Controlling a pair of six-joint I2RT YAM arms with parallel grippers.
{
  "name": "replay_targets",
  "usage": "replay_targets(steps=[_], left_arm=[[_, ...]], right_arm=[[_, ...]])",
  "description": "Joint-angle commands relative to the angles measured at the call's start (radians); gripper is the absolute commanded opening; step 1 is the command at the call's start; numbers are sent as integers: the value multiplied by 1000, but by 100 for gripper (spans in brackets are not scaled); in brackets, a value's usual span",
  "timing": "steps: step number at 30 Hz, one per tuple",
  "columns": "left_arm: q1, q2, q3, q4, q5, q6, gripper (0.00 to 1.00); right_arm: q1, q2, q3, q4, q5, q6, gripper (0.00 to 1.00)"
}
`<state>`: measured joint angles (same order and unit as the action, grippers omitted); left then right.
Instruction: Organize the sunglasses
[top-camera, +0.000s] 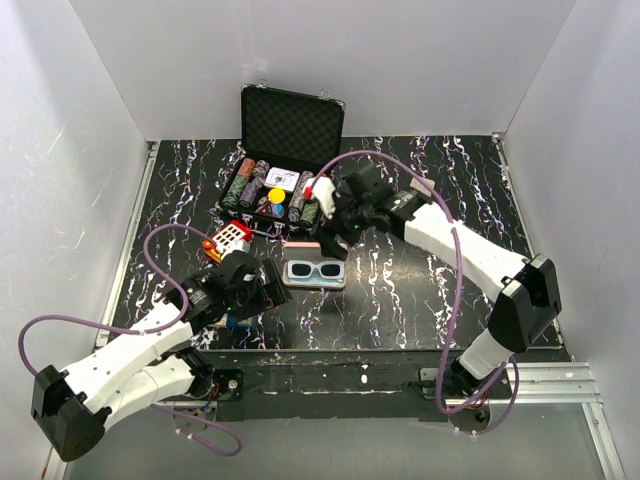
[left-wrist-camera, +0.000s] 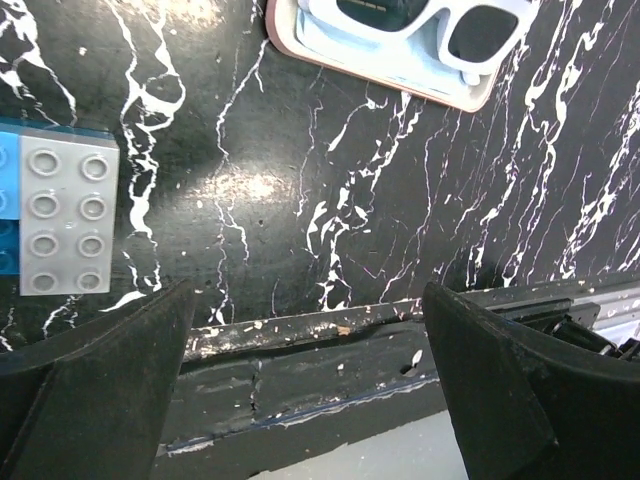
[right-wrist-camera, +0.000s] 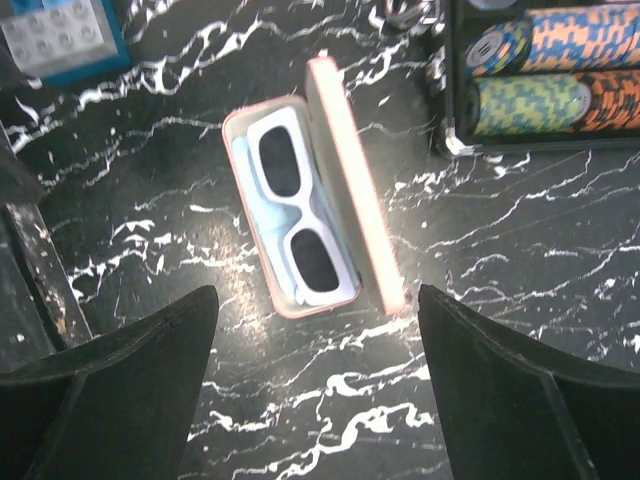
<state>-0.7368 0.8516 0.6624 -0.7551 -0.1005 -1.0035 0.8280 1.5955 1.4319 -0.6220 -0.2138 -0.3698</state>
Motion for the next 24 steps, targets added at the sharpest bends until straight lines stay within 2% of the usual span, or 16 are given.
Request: replay_targets(steps=[1, 5, 6, 9, 12, 16, 19, 20, 24], left_arm=[[2, 15, -4, 86, 76, -4, 98], [2, 24, -55, 173, 100, -32, 98], [4, 35, -69, 203, 148, -47, 98], [4, 96, -116, 316, 205, -96, 98], [4, 196, -124, 387, 205, -112, 96], [4, 347, -66, 410, 214, -93, 63], [2, 440, -41, 436, 206, -99, 42], [5, 466, -37, 448, 202, -99, 37], [5, 518, -9, 425, 154, -101, 31]], right_arm=[[-82, 35, -4, 72, -338, -47, 88], [-115, 180, 108, -30, -349, -106, 84], [-125, 219, 146, -56, -366, -103, 82], [-156, 335, 275, -145, -401, -84, 78], [-171, 405, 340, -148, -409, -69, 77], [-190, 435, 341, -124, -461, -31, 75], [-210, 416, 277, -59, -544, 8, 73], [-216, 405, 247, -24, -558, 28, 72], [-228, 400, 205, 25, -559, 55, 69]])
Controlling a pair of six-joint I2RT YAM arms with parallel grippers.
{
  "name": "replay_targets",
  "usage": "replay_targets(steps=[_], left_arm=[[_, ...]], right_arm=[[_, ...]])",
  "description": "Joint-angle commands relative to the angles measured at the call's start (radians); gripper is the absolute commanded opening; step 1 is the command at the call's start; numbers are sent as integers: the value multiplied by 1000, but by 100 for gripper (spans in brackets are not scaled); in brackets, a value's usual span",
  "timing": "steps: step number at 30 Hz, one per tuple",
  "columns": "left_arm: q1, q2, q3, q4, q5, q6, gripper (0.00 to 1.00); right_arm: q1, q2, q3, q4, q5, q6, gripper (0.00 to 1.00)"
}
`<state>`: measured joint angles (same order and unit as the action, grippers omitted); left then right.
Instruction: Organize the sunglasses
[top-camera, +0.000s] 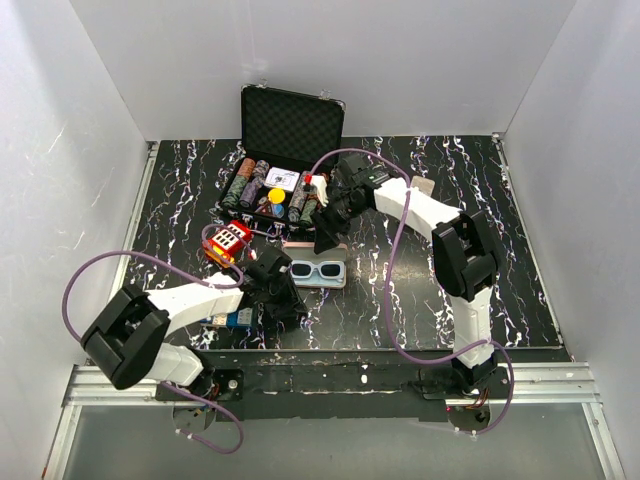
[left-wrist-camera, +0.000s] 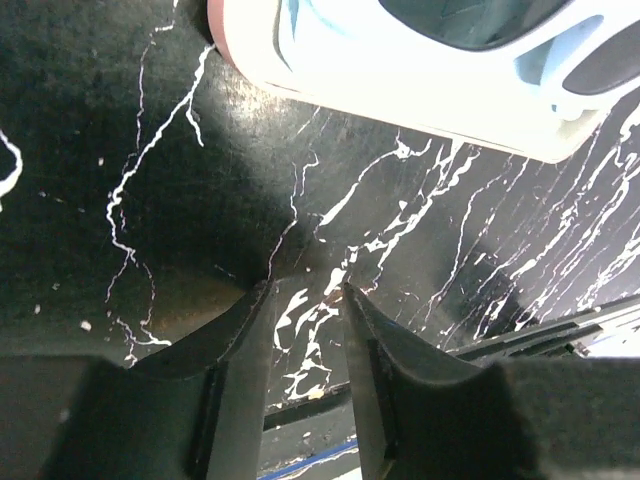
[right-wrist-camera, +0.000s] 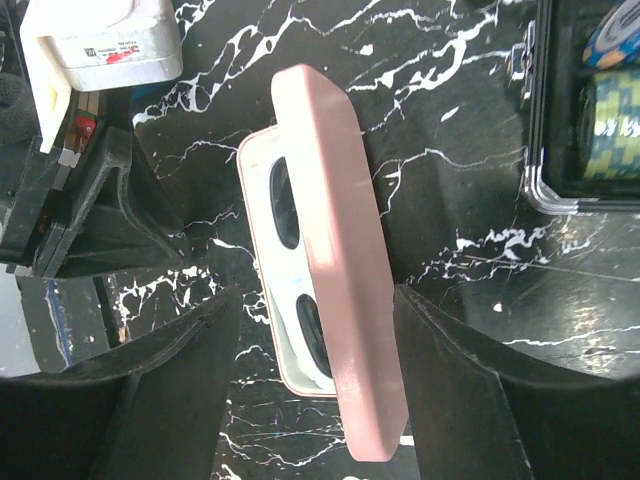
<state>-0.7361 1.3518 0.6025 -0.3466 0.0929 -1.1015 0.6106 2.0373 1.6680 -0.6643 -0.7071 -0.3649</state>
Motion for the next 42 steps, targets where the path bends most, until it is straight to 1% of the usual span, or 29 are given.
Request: replay_targets(steps=[1, 3, 4, 7, 9, 13, 16, 19, 21, 25, 29, 33, 35, 37, 39, 40, 42], left_arm=[[4, 26, 57, 5, -59, -4, 31], [4, 36, 68, -14, -79, -6, 28], [4, 41, 72, -18, -116, -12, 28], [3, 56, 75, -14, -151, -23, 27], [4, 75, 80, -8, -171, -26, 25], [6, 124, 112, -25, -211, -21, 23], [17, 162, 131, -11, -222, -18, 20], [29, 205, 151, 1, -216, -12, 15], [30, 225, 163, 1, -213, -11, 12], [30, 247, 163, 9, -209, -15, 10], [32, 251, 163, 9, -216, -15, 9], [32, 256, 166, 15, -214, -14, 8], [32, 259, 168, 18, -211, -14, 8], [33, 260, 164, 23, -209, -12, 7], [32, 262, 161, 24, -211, -12, 6], [32, 260, 160, 27, -211, -12, 6], [32, 262, 158, 29, -213, -12, 5]], right_arm=[[-15, -34, -27, 62, -69, 52, 68], [-18, -17, -16, 57, -63, 58, 66], [-18, -12, -7, 49, -65, 60, 65], [-21, -2, 6, 32, -101, 64, 59], [-22, -14, -17, 37, -121, 67, 56], [-22, -46, -86, 111, -132, 98, 54], [-20, -46, -97, 109, -137, 109, 53], [-22, -48, -102, 112, -138, 119, 49], [-22, -48, -109, 118, -140, 141, 44], [-14, -71, -151, 140, -147, 178, 43], [27, -140, -252, 212, -11, 211, 44], [109, -196, -336, 272, 243, 225, 42], [155, -210, -362, 290, 342, 228, 39], [193, -219, -382, 314, 421, 245, 39], [227, -227, -395, 330, 512, 273, 41], [241, -230, -396, 327, 532, 277, 43], [250, -241, -404, 335, 552, 308, 51]])
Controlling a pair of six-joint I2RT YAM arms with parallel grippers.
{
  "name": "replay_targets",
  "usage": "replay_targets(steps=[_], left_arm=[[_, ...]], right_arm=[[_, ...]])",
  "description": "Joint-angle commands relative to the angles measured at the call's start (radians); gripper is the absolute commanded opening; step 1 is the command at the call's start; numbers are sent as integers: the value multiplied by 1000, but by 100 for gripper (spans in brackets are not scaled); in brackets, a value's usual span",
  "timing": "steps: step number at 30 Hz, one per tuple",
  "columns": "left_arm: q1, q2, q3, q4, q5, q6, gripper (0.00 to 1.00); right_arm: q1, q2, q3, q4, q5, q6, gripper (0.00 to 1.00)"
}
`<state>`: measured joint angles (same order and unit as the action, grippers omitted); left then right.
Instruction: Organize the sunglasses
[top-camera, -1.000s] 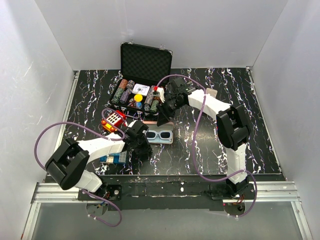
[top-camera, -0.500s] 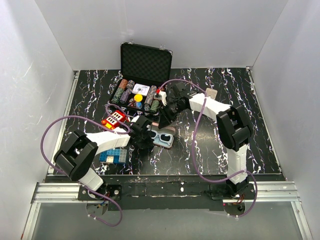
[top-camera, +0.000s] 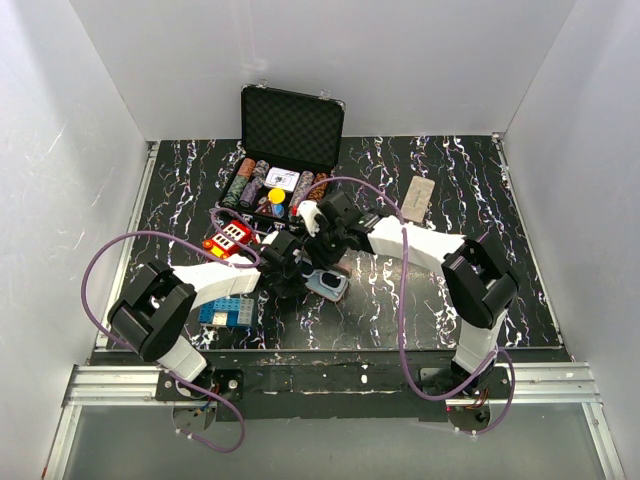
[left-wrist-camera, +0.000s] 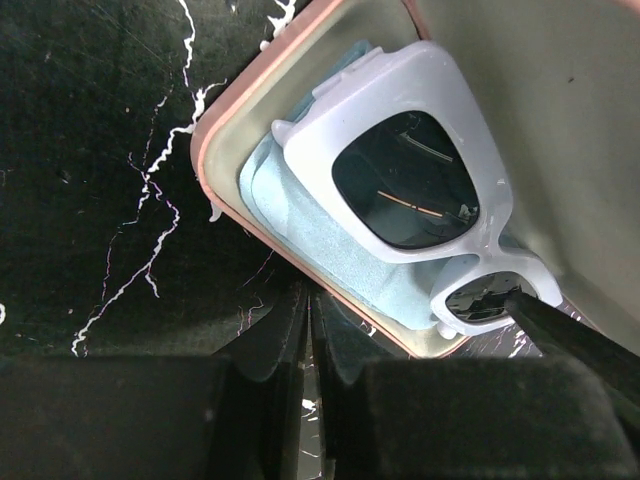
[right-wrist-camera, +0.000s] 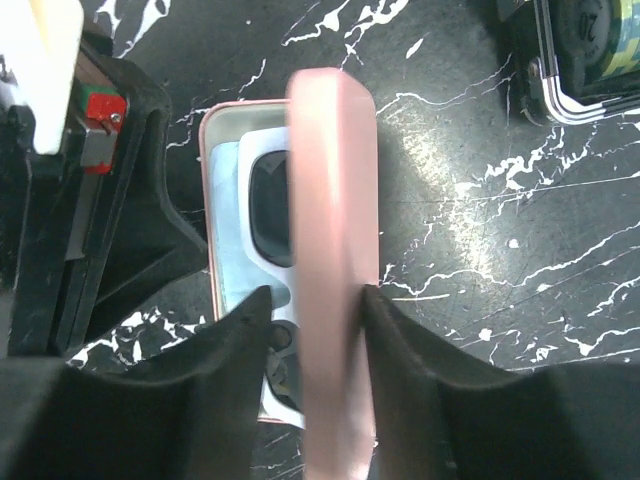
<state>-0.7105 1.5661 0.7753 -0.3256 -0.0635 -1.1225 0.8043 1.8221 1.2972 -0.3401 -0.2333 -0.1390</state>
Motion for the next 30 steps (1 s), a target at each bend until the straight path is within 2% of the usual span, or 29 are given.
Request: replay_targets(steps=[1, 5, 13, 15, 23, 26, 30], left_arm=[[8, 46, -14, 10, -56, 10, 5], [8, 51, -13, 10, -56, 18, 5], [8, 60, -16, 14, -56, 18, 4], [8, 63, -14, 20, -53, 26, 3], [9, 61, -10, 25, -53, 33, 3], [9, 63, -10, 25, -53, 36, 3], [8, 66, -4, 23, -50, 43, 3]], right_arm=[[56, -32, -38, 12, 63, 94, 55], [56, -63, -53, 35, 8, 131, 65], [58, -142, -98, 102, -147, 265, 65], [53, -158, -111, 121, -143, 301, 65], [-10, -136, -156, 194, -239, 472, 63], [-22, -142, -182, 233, -250, 510, 57], [-36, -135, -194, 220, -213, 527, 57]])
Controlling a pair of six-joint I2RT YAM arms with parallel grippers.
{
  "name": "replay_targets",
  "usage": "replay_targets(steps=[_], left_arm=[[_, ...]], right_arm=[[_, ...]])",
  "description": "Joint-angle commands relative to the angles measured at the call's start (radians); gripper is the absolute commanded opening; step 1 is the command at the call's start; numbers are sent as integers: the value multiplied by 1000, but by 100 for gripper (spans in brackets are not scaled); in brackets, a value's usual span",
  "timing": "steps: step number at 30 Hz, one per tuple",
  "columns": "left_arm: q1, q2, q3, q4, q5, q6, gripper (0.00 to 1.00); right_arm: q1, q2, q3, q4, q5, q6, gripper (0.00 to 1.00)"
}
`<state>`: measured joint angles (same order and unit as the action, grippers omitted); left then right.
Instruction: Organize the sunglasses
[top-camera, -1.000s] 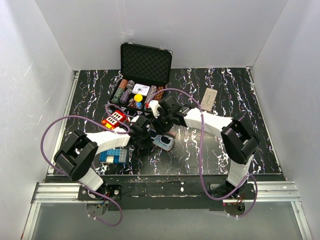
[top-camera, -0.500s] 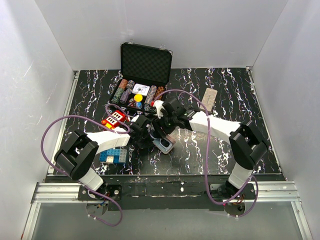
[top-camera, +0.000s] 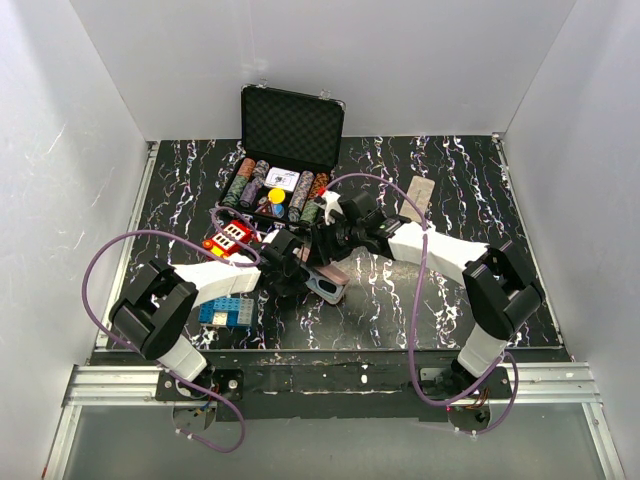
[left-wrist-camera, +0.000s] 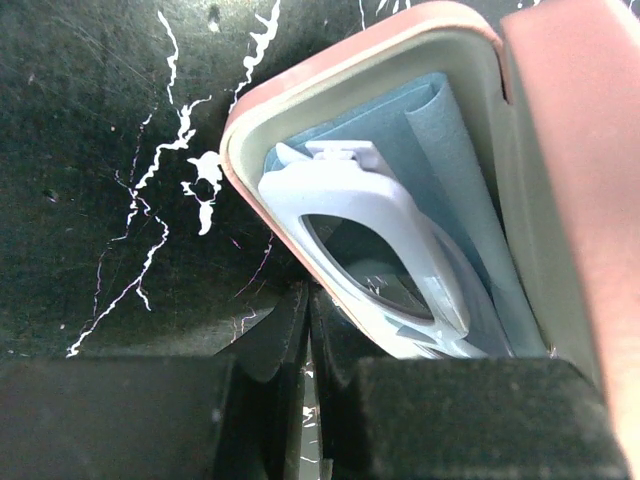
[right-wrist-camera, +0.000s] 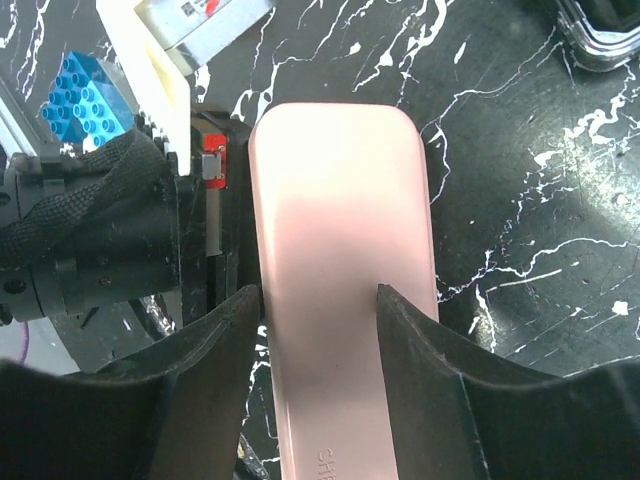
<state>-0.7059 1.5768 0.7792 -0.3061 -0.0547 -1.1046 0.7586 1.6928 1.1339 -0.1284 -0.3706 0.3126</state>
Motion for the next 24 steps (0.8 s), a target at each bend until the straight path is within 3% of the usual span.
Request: replay_targets(steps=[1, 7, 24], left_arm=[[5, 57, -8, 4, -60, 26, 3], [5, 57, -1, 2, -60, 28, 3], [6, 89, 46, 1, -51, 40, 2]], right_arm=[[7, -2, -39, 13, -71, 85, 57], [-8, 5, -46, 6, -37, 71, 43], [45, 56, -77, -39, 19, -6, 33]])
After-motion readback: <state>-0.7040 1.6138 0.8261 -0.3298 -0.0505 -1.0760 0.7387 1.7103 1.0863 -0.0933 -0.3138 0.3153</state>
